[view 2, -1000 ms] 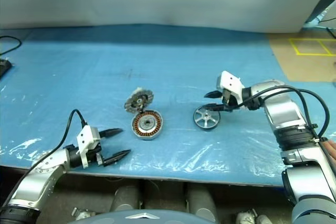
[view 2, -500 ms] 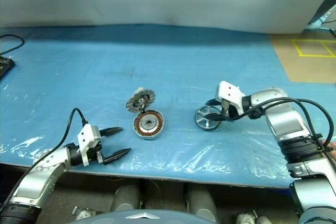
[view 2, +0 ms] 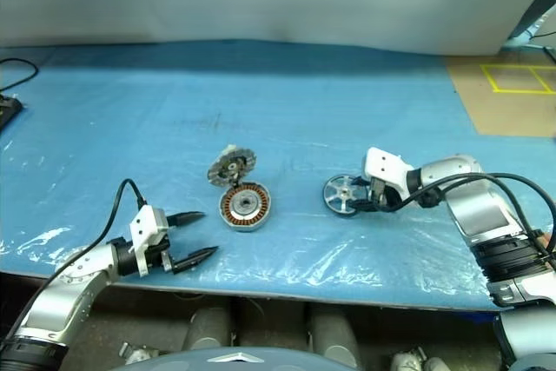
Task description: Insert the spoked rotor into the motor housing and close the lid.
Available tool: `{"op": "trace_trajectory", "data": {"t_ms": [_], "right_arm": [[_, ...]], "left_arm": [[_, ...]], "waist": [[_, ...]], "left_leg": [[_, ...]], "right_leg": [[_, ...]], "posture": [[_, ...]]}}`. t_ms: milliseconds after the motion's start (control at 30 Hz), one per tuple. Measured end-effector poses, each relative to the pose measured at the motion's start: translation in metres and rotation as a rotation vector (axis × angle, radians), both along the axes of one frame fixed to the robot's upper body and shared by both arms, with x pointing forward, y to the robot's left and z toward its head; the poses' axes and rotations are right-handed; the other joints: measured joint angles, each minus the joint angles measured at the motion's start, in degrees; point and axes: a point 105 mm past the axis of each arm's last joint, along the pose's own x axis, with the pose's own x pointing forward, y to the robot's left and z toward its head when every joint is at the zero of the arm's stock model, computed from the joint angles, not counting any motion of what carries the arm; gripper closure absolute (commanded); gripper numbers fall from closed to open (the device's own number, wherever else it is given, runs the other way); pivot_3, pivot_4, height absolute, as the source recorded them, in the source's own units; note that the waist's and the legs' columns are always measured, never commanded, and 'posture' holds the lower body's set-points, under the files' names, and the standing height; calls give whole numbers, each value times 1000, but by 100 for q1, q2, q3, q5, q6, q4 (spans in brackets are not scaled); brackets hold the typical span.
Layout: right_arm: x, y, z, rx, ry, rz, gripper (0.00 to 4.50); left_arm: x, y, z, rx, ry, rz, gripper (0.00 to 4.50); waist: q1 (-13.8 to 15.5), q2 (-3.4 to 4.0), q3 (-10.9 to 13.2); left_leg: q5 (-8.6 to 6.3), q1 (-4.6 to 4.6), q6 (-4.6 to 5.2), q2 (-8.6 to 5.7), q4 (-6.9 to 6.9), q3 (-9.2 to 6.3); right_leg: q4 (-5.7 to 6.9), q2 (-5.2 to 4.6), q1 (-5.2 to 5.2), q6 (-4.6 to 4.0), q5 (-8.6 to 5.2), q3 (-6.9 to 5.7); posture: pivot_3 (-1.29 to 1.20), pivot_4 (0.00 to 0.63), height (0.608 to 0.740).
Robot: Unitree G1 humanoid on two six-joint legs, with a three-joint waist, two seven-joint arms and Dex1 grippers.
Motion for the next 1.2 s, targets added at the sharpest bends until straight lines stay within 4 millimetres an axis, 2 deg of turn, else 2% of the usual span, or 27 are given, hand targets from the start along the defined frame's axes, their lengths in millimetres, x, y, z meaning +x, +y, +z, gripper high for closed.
{"op": "trace_trajectory", "data": {"t_ms": [533, 667, 700, 833, 1000, 1067, 1200], "right_arm": [[3, -6, -8, -86, -13, 38, 1936], [7, -7, -8, -98, -36, 47, 2890], [8, -7, -7, -100, -43, 47, 3003], [9, -6, -7, -83, -43, 49, 3002], [4, 7, -3, 48, 12, 67, 3002], [4, 15, 8, 113, 13, 83, 3002], [9, 42, 33, 204, -54, 166, 3002]], "left_arm": [[-1, -3, 0, -5, 3, 10, 0], [-1, -7, 5, -4, -6, 11, 0], [-1, -8, 6, -4, -8, 9, 0], [-3, -10, 10, -3, -4, 5, 0], [-2, -13, 13, -10, 5, 5, 0], [-2, -13, 15, -14, 4, 4, 0], [-2, -13, 16, -17, 7, 0, 0]], "waist": [[-1, 0, 0], [-7, 0, 0], [-10, -1, 0], [-14, -1, 0], [-19, 0, 0], [-20, 0, 0], [-39, 0, 0]], "left_leg": [[0, 0, 0, 0, 4, 0], [0, 2, 0, 0, 6, 0], [0, 4, 0, 1, 6, 0], [0, 7, 0, 1, 6, -1], [0, 5, 1, 0, 6, -1], [0, 4, 1, 0, 6, -1], [0, 7, 1, 5, 6, -1]], "right_leg": [[2, 0, 1, -18, 11, 0], [3, 0, 5, -18, 11, 0], [3, 0, 6, -18, 10, 0], [3, 0, 10, -17, 10, -1], [4, 0, 7, -17, 10, -1], [3, 0, 6, -18, 11, -1], [6, 4, 6, -19, 11, -2]], "posture": [[0, 150, 740], [0, 150, 740], [0, 150, 740], [0, 150, 740], [0, 150, 740], [0, 150, 740], [0, 150, 740]]}}
